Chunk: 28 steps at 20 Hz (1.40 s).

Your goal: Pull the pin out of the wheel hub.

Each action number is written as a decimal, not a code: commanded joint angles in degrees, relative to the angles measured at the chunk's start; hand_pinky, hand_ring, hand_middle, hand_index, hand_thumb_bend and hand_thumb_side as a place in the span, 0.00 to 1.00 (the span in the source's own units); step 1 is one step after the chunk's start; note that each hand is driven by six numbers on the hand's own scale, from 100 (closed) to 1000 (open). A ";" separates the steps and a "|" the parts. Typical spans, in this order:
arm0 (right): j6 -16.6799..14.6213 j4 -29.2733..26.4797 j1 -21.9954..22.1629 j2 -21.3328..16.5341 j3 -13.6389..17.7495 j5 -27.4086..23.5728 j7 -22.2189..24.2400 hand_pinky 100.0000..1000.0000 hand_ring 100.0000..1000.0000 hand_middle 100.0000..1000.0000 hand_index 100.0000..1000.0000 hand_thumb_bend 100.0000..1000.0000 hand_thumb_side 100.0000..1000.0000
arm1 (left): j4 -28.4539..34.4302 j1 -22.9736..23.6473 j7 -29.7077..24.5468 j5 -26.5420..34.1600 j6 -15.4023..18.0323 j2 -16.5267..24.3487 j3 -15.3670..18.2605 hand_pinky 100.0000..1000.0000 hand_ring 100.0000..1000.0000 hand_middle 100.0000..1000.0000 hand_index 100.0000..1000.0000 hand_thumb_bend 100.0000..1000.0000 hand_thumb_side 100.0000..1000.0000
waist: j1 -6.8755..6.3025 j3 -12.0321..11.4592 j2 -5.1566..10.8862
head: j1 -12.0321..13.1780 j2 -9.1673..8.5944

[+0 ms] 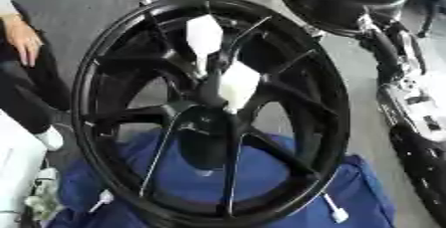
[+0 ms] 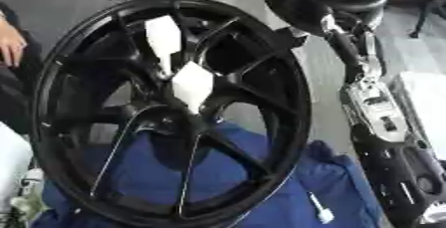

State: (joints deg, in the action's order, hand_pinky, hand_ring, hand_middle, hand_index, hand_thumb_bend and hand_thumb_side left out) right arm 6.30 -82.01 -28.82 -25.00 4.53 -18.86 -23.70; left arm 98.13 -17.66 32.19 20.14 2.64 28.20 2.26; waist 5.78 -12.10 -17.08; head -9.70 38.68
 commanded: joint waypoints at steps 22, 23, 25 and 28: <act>1.01 -8.51 -11.99 -14.80 -6.08 6.27 11.33 0.80 0.68 0.72 0.78 0.31 0.32 | 0.53 -0.27 -0.58 -0.43 -0.46 1.97 -0.34 0.65 0.73 0.65 0.69 0.19 0.82 | -0.28 -0.19 1.44 | 0.69 0.53; 1.17 -9.05 -12.85 -15.80 -6.80 6.51 12.31 0.80 0.68 0.72 0.78 0.32 0.32 | 0.51 -0.24 -0.61 -0.43 -0.49 1.99 -0.37 0.65 0.73 0.65 0.69 0.19 0.82 | -0.24 -0.18 1.47 | 0.61 0.60; 1.52 -10.08 -14.78 -17.93 -9.02 7.30 14.18 0.81 0.69 0.72 0.78 0.33 0.31 | 0.47 -0.26 -0.70 -0.42 -0.54 1.95 -0.49 0.65 0.73 0.65 0.69 0.19 0.82 | -0.17 -0.23 1.51 | 0.40 0.65; 1.82 -10.82 -16.72 -19.66 -11.10 8.57 17.16 0.81 0.69 0.72 0.78 0.34 0.31 | 0.45 -0.32 -0.86 -0.42 -0.59 1.93 -0.61 0.65 0.73 0.65 0.69 0.19 0.82 | -0.16 -0.25 1.50 | 0.33 0.64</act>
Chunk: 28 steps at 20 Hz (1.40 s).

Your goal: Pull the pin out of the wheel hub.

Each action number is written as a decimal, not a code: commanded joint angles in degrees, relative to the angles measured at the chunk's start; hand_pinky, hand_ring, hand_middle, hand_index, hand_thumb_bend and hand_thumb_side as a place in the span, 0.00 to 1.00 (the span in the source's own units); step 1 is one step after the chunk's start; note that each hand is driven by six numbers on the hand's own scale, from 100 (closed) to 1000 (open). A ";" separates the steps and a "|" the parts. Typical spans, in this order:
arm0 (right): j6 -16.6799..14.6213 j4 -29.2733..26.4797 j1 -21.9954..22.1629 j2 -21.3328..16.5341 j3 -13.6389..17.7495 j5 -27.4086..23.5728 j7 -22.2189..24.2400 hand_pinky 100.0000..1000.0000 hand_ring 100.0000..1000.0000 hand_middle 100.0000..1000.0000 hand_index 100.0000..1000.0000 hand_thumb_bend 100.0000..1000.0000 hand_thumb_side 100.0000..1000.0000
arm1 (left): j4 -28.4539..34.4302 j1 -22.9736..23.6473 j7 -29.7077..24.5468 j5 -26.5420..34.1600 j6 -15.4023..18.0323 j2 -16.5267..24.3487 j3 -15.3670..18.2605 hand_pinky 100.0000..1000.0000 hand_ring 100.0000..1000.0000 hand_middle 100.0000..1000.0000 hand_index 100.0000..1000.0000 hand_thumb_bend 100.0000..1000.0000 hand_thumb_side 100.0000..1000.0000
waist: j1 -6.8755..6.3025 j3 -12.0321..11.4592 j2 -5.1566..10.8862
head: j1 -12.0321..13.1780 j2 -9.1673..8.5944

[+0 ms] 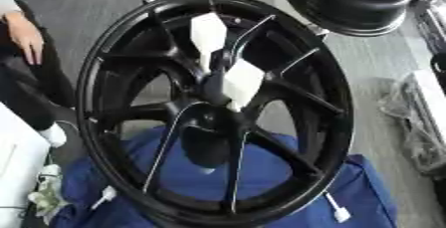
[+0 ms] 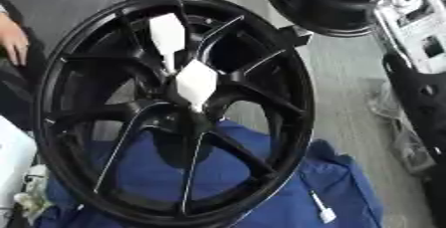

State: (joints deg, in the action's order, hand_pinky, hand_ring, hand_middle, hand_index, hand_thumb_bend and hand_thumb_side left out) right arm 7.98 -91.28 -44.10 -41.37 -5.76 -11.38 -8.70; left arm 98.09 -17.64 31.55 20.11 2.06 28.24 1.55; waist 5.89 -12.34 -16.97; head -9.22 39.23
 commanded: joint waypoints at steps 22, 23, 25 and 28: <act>-4.44 -12.06 -11.96 -14.28 -16.38 10.47 24.08 0.83 0.75 0.75 0.82 0.50 0.20 | 0.50 -0.64 -0.73 -1.09 -0.65 2.60 -0.71 0.65 0.74 0.66 0.69 0.17 0.83 | 0.42 -0.55 0.81 | -0.09 0.13; -4.80 -12.52 -11.99 -14.34 -16.99 10.99 25.10 0.84 0.76 0.76 0.83 0.51 0.21 | 0.49 -0.66 -0.72 -1.14 -0.71 2.62 -0.74 0.66 0.74 0.65 0.69 0.18 0.83 | 0.39 -0.52 0.83 | -0.10 0.11; -5.69 -12.95 -12.23 -14.34 -18.64 11.41 27.19 0.84 0.77 0.76 0.83 0.62 0.16 | 0.50 -0.77 -0.63 -1.17 -0.80 2.59 -0.76 0.65 0.74 0.65 0.69 0.18 0.83 | 0.33 -0.48 0.88 | -0.14 -0.01; -6.72 -12.76 -13.26 -14.01 -20.45 11.40 30.32 0.84 0.77 0.77 0.83 0.54 0.18 | 0.55 -0.88 -0.72 -1.13 -0.84 2.59 -0.86 0.65 0.74 0.66 0.69 0.17 0.83 | 0.24 -0.43 0.94 | -0.11 -0.22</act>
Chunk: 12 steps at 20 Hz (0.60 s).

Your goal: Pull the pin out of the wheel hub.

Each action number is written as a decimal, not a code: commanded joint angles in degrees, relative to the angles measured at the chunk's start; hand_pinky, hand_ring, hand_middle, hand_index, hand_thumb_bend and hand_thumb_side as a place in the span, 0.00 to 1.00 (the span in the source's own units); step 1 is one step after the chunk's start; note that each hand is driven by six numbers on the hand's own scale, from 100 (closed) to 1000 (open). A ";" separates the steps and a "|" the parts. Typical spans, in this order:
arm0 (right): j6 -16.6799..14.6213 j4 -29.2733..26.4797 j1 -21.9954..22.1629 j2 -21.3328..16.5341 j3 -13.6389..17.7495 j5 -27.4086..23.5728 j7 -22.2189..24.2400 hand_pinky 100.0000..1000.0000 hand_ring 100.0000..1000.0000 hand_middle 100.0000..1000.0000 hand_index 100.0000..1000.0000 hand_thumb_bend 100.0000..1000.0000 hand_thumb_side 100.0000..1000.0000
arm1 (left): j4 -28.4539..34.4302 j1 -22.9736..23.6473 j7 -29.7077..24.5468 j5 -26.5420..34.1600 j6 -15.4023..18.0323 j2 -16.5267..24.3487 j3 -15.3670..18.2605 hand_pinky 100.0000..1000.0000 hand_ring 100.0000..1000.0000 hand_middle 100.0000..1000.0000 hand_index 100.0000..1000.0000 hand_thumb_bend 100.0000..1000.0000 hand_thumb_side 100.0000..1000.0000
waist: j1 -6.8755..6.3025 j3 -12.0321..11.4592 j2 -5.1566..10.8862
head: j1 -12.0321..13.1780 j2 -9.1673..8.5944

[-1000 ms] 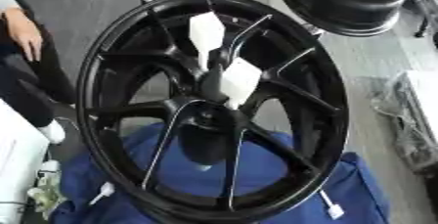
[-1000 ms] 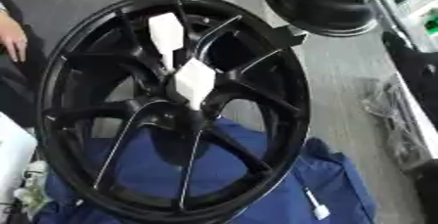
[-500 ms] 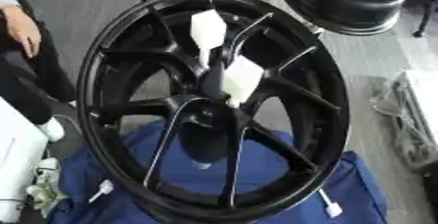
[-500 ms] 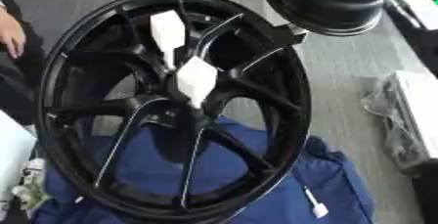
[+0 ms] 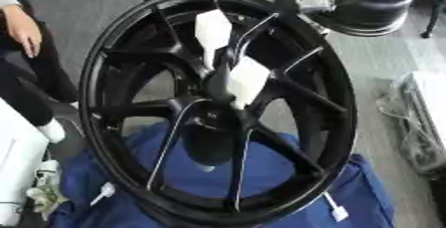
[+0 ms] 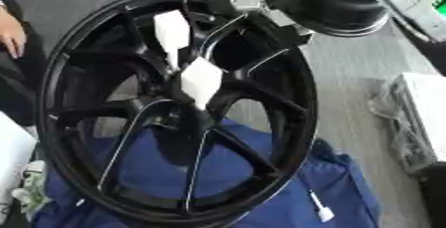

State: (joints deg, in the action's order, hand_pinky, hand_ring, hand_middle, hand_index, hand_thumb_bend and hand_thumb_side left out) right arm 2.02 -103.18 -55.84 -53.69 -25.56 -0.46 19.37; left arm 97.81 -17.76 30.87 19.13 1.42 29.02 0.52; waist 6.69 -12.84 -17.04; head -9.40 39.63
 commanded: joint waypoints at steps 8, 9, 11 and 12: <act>-1.66 -0.39 -3.96 -0.65 -1.53 0.85 12.21 0.84 0.76 0.75 0.82 0.50 0.10 | 0.73 -0.58 -0.27 -0.01 -0.27 1.81 0.00 0.65 0.74 0.66 0.69 0.17 0.83 | -0.49 0.28 1.06 | 0.26 -0.44; -1.56 -0.09 -4.69 -0.15 0.13 0.70 17.69 0.84 0.76 0.75 0.82 0.50 0.10 | 0.71 -0.50 -0.26 0.00 -0.26 1.78 0.03 0.65 0.74 0.66 0.69 0.17 0.83 | -0.54 0.40 1.09 | 0.38 -0.40; -1.24 0.55 -6.06 0.75 3.11 0.42 26.53 0.83 0.75 0.74 0.81 0.50 0.10 | 0.67 -0.35 -0.23 0.02 -0.23 1.67 0.08 0.65 0.74 0.66 0.69 0.17 0.83 | -0.56 0.55 1.13 | 0.59 -0.35; -1.15 0.75 -6.55 1.08 3.81 0.42 29.13 0.83 0.75 0.73 0.79 0.50 0.10 | 0.65 -0.29 -0.23 0.03 -0.24 1.64 0.09 0.65 0.74 0.66 0.68 0.17 0.83 | -0.55 0.57 1.13 | 0.65 -0.33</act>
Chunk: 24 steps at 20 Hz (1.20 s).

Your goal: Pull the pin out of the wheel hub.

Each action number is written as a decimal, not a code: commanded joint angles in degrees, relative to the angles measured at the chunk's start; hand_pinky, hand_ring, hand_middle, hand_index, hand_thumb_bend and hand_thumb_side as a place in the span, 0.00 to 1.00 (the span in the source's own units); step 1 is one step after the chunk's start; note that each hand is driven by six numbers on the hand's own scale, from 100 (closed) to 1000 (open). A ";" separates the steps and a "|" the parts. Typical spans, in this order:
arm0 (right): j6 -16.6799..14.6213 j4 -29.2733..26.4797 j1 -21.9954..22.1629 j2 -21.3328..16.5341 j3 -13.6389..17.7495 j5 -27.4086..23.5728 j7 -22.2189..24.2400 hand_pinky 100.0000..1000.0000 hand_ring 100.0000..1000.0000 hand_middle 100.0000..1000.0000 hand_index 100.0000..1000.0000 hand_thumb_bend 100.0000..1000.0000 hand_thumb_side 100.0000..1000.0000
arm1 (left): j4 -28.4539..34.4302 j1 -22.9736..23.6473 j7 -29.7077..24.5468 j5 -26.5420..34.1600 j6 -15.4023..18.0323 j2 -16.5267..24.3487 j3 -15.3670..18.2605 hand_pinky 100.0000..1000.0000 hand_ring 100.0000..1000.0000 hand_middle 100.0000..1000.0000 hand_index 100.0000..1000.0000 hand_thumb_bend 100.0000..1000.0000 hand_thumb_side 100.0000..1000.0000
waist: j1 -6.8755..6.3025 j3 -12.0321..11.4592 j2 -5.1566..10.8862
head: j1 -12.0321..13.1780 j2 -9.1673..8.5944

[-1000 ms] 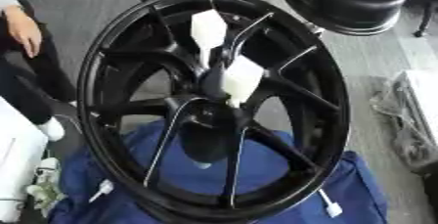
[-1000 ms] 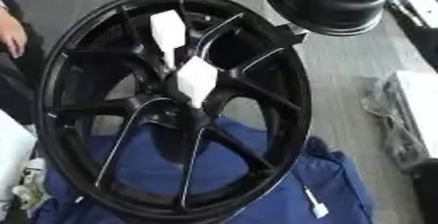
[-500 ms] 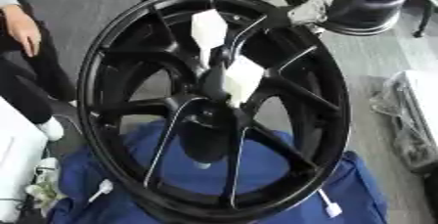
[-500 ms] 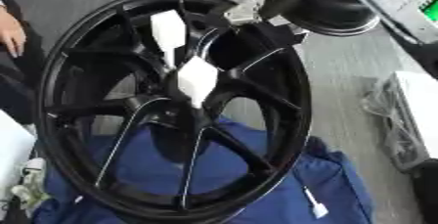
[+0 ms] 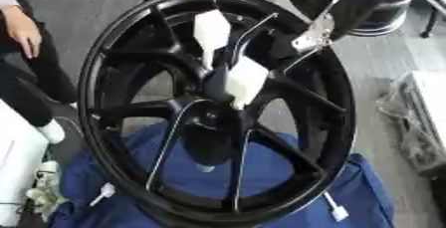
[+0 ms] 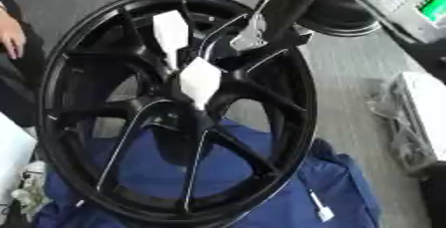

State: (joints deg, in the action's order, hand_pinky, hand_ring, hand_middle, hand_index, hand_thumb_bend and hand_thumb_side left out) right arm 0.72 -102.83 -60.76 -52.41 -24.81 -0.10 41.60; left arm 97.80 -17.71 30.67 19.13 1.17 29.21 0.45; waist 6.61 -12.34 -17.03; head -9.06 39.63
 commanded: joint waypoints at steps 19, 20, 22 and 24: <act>-0.92 2.49 -4.93 3.37 -2.44 1.20 10.37 0.81 0.71 0.69 0.75 0.48 0.09 | 0.47 -0.17 -0.09 0.12 -0.07 1.23 0.06 0.65 0.75 0.66 0.68 0.16 0.84 | -0.18 -0.06 0.84 | 0.39 0.00; -0.87 2.73 -5.10 3.71 -2.71 1.32 10.37 0.81 0.71 0.69 0.75 0.48 0.08 | 0.47 -0.16 -0.10 0.12 -0.09 1.21 0.06 0.65 0.75 0.66 0.68 0.16 0.84 | -0.20 -0.09 0.81 | 0.38 -0.02; -0.90 3.29 -5.34 4.33 -3.52 1.63 10.37 0.81 0.71 0.69 0.75 0.48 0.08 | 0.45 -0.10 -0.05 0.14 -0.10 1.20 0.11 0.65 0.75 0.66 0.68 0.16 0.84 | -0.20 -0.16 0.73 | 0.34 0.00; -1.10 3.81 -5.43 4.68 -4.35 1.85 10.37 0.81 0.71 0.69 0.75 0.47 0.09 | 0.47 -0.08 -0.01 0.15 -0.10 1.20 0.15 0.65 0.75 0.66 0.68 0.16 0.84 | -0.17 -0.20 0.68 | 0.33 0.05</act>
State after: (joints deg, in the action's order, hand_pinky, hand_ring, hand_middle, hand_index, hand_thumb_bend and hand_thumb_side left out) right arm -0.26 -99.35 -65.02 -47.09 -29.37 1.36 52.07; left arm 97.76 -17.57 30.66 19.14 1.14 29.20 0.32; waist 6.94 -12.49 -17.11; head -8.66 39.67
